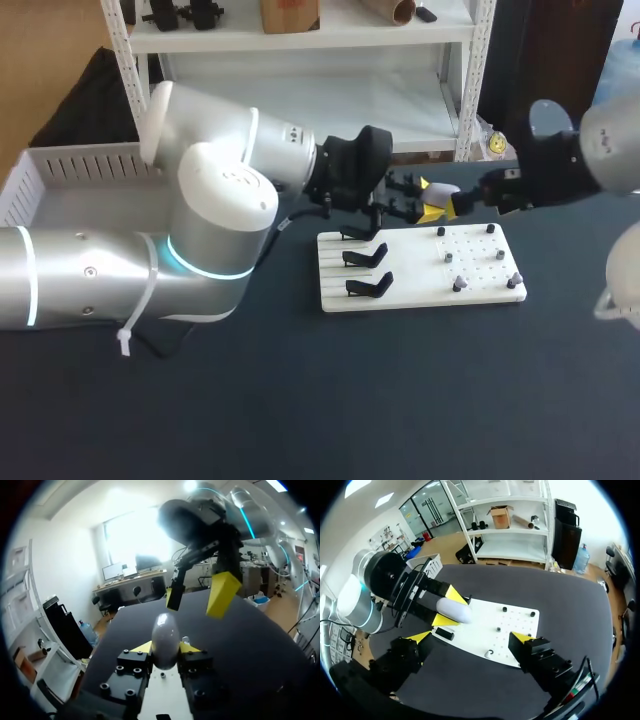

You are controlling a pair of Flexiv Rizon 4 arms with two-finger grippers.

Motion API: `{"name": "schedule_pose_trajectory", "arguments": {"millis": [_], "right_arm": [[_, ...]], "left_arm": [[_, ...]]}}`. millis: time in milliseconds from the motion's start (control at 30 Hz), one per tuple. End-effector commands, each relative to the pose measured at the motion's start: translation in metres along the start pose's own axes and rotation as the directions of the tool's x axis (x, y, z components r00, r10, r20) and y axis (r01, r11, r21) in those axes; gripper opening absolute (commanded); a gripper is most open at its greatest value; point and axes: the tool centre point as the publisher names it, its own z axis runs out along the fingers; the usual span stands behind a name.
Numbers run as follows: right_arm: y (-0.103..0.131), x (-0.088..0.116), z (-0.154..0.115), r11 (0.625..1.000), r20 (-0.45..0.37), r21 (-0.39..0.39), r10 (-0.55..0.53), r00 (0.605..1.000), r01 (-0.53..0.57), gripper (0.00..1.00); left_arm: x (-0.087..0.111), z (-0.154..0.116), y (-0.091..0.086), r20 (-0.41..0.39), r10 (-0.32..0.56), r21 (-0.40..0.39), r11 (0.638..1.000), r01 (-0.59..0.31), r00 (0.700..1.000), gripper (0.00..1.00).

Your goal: Pick up each earbud case from the left stands, insert the matching earbuds, close the lid, and place the case in the box.

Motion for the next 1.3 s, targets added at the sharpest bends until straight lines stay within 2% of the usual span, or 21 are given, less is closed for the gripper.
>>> {"name": "schedule_pose_trajectory", "arguments": {"millis": [33,233,1000,1200,1300], "right_arm": [[0.002,0.001,0.001,0.999,-0.002,0.048,0.004,1.000,-0.004,1.00],[0.000,0.001,0.001,0.998,0.002,0.058,0.019,1.000,-0.019,1.00],[-0.001,-0.011,-0.014,0.996,0.034,0.093,0.005,0.999,-0.008,1.00],[0.004,-0.001,-0.011,0.997,0.003,0.075,-0.004,1.000,0.004,1.00],[0.002,0.003,-0.009,0.997,-0.003,0.074,0.006,1.000,-0.006,1.00]], "left_arm": [[-0.003,-0.001,-0.003,0.009,0.010,-0.007,1.000,-0.010,1.000,0.00],[-0.009,-0.005,-0.010,0.020,0.029,-0.007,1.000,-0.029,0.999,0.00],[-0.005,-0.003,-0.024,0.023,0.029,0.024,0.999,-0.030,0.999,0.00],[-0.003,-0.006,-0.015,0.009,0.020,0.003,1.000,-0.020,1.000,0.00],[-0.007,-0.007,-0.016,0.018,0.030,0.001,1.000,-0.030,0.999,0.00]]}}
